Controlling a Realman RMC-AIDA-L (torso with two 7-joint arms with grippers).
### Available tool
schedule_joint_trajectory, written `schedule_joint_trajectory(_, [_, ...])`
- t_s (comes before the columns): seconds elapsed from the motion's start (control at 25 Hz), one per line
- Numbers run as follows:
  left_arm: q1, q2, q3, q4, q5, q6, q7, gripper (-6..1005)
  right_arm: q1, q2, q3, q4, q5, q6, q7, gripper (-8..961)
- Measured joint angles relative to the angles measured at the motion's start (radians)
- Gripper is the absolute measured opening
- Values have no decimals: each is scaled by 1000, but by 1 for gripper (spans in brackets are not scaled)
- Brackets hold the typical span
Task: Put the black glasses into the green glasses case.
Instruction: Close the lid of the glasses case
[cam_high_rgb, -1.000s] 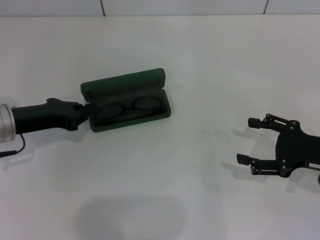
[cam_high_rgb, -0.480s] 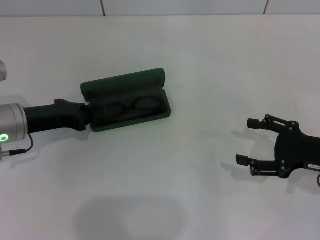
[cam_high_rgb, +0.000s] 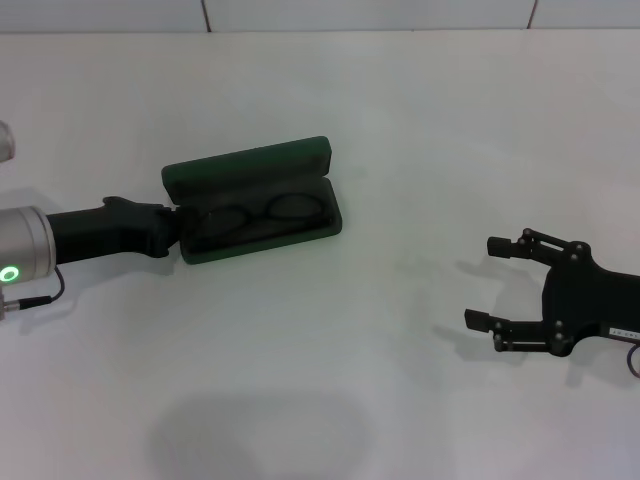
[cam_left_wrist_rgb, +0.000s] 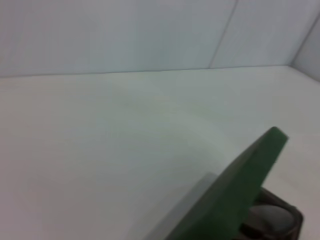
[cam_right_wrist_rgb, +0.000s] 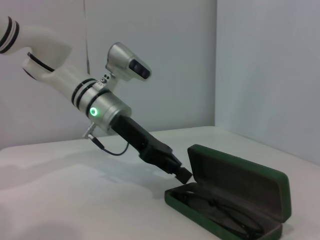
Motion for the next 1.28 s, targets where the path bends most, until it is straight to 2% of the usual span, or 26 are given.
schedule_joint_trajectory(0.16, [-6,-10,0,-5,1,-59,2,39,1,2,-3,0,0,-2,0,889])
schedule_joint_trajectory(0.72, [-27,-20,-2,2,-38,-189,6,41,0,5,-5,0,0,-10,0,890])
schedule_joint_trajectory(1.28, [-37,-31,-2,-5,-95,-210,12,43,-4,7,-8,0,-1,-11,0,889])
